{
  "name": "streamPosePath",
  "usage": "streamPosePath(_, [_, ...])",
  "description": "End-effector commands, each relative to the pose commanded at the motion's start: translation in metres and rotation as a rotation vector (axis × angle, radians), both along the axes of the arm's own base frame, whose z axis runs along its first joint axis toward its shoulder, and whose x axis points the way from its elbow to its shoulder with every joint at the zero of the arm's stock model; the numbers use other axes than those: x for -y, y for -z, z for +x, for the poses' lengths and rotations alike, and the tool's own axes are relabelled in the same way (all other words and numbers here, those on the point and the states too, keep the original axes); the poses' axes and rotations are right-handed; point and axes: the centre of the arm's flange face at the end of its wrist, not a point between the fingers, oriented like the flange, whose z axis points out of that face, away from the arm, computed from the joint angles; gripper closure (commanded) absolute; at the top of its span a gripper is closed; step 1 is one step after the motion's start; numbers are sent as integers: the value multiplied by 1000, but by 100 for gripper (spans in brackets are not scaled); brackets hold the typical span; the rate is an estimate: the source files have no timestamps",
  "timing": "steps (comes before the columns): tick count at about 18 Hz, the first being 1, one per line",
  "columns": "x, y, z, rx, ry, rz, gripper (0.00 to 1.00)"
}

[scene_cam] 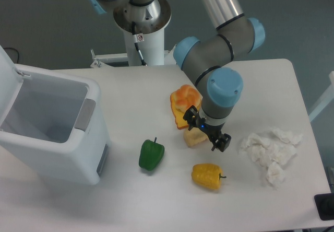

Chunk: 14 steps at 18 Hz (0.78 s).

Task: Pick up the square bread
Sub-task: 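Lower the gripper and close it on the small square bread piece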

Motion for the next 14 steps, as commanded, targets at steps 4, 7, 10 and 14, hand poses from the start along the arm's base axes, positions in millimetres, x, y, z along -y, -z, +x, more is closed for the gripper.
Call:
streamPosePath(4, [1,7,3,10,-3,-4,0])
streamPosePath(7, [1,14,6,19,-5,-14,0])
streamPosePath(10, [0,14,9,21,-2,-13,23])
streamPosePath(14, [-1,15,8,22,3,-14,64])
